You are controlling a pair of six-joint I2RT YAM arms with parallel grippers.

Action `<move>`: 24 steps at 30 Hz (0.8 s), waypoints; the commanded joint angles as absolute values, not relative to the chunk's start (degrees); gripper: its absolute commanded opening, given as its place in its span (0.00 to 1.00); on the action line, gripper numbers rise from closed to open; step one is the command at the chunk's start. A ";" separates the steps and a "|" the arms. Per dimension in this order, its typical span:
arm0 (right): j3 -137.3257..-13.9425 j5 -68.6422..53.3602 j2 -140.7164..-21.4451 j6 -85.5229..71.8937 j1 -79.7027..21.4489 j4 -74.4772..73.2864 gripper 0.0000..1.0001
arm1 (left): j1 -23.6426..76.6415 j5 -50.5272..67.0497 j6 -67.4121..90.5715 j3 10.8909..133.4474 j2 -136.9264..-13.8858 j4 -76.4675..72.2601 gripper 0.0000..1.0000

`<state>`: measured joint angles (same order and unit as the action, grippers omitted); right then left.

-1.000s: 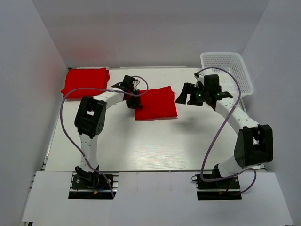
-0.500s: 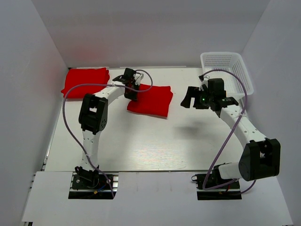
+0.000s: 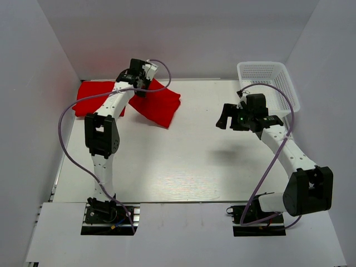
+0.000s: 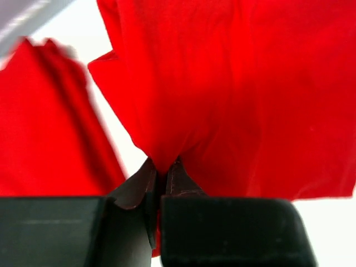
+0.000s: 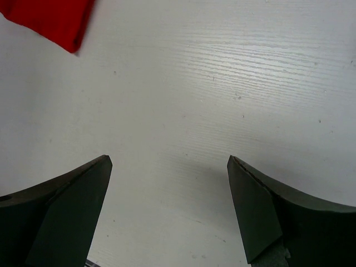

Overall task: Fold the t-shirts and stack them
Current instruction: Put the neatly folded tshirt into the corner of the board with the left arm

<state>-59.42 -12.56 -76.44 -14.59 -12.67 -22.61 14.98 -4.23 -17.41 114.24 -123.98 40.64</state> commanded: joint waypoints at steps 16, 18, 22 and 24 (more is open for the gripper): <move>-63.01 -10.20 -72.42 -16.79 -12.74 -23.82 0.90 | 6.60 -4.22 -32.08 125.85 -117.42 40.17 0.00; -63.02 -9.85 -72.16 -17.05 -12.74 -23.64 0.90 | 6.59 -1.86 -31.56 126.39 -117.42 40.86 0.00; -62.67 -9.75 -72.16 -18.19 -12.83 -22.33 0.90 | 5.98 -0.71 -29.89 127.71 -115.58 41.40 0.00; -62.32 -10.02 -71.89 -18.72 -12.92 -21.97 0.90 | 5.98 -0.70 -29.88 127.10 -114.88 41.40 0.00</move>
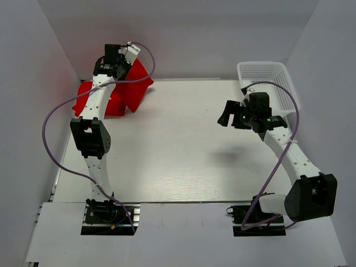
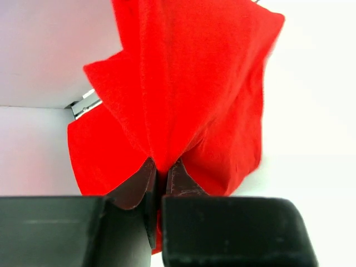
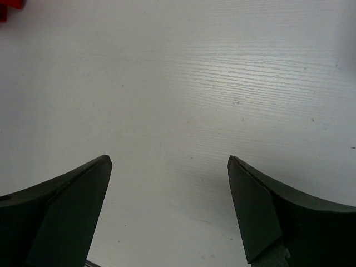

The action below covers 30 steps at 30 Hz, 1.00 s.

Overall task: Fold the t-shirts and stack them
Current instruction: Put the neatly folded tshirt into the corner of the board with the left arm

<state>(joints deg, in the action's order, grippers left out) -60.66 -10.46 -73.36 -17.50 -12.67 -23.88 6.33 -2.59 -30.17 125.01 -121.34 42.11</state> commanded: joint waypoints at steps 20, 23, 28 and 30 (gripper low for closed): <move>-63.37 -10.98 -71.37 -19.42 -12.92 -22.41 0.90 | -1.05 -5.80 -26.99 127.62 -113.73 37.35 0.00; -63.46 -11.25 -72.16 -19.78 -12.92 -22.33 0.90 | -2.90 -6.33 -26.46 127.62 -114.35 36.65 0.00; -64.07 -11.51 -73.83 -20.04 -12.92 -22.06 0.90 | -6.32 -5.80 -25.75 127.09 -116.01 35.51 0.00; -64.77 -11.86 -74.79 -20.30 -13.09 -22.06 0.90 | -7.20 -5.80 -25.23 126.39 -116.54 35.51 0.00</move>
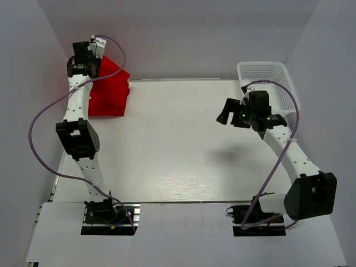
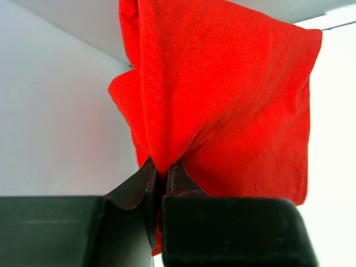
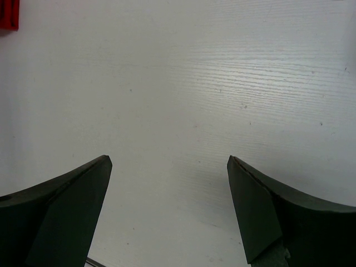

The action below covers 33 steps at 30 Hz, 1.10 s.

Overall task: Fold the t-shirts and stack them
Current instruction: Put the neatly folded tshirt into the corner of the board with the left arm

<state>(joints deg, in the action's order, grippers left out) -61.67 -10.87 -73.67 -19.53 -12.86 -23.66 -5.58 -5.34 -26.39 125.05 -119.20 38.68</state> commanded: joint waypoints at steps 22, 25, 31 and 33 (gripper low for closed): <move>-68.82 -15.03 -83.58 -20.66 -13.36 -21.27 0.90 | -12.57 -14.58 -20.31 125.05 -129.63 33.38 0.43; -69.26 -15.03 -84.46 -20.48 -13.27 -21.53 0.90 | -13.10 -15.55 -19.60 127.70 -131.04 35.41 0.54; -69.08 -15.03 -83.59 -20.21 -13.62 -21.62 0.90 | -13.10 -22.31 -15.91 129.90 -129.73 35.43 1.00; -68.82 -15.20 -83.15 -20.13 -13.45 -21.53 0.90 | -13.10 -23.73 -14.51 130.60 -127.89 35.42 1.00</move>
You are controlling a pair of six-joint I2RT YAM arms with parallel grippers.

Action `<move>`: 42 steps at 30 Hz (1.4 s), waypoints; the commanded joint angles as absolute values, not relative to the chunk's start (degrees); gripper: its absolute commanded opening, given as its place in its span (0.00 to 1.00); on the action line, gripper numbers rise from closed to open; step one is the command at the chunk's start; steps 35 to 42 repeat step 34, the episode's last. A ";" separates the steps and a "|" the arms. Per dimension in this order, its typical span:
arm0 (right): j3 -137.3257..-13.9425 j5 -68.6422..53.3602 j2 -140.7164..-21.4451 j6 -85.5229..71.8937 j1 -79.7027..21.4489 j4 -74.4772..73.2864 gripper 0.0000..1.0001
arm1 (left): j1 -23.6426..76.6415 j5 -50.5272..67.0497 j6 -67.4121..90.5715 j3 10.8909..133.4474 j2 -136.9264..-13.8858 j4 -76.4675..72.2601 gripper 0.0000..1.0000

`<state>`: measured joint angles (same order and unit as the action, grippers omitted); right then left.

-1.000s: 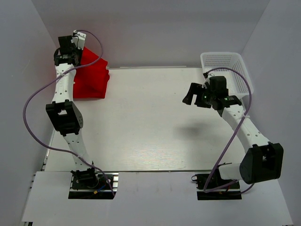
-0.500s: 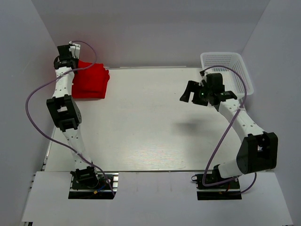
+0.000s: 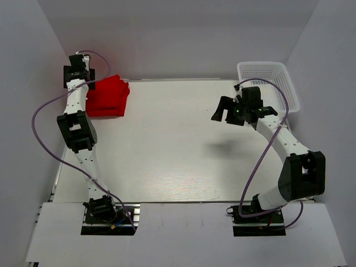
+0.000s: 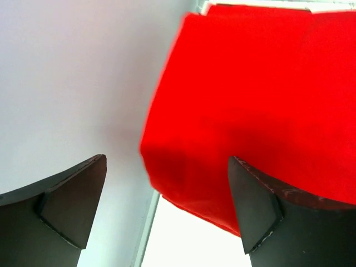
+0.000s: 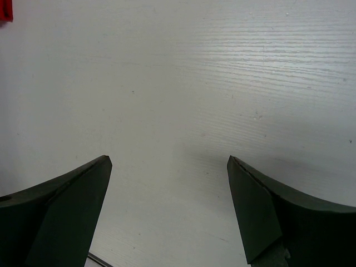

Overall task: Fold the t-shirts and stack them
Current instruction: Put the neatly folded tshirt into the corner of the board with the left arm

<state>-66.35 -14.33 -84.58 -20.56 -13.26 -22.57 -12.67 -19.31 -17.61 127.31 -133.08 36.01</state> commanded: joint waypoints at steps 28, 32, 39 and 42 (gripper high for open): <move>-47.38 -7.48 -55.30 -21.18 -13.10 -25.75 0.90 | 15.82 13.10 21.62 52.69 -61.46 26.35 1.00; -41.85 -9.84 -52.48 -21.53 -13.18 -22.51 0.90 | 17.40 8.00 26.09 45.27 -51.43 29.62 1.00; -40.43 -12.04 -51.86 -22.41 -13.01 -19.96 0.90 | 17.93 9.57 26.10 43.95 -50.10 28.84 1.00; -40.43 -12.04 -51.86 -22.41 -13.01 -19.96 0.90 | 17.93 9.57 26.10 43.95 -50.10 28.84 1.00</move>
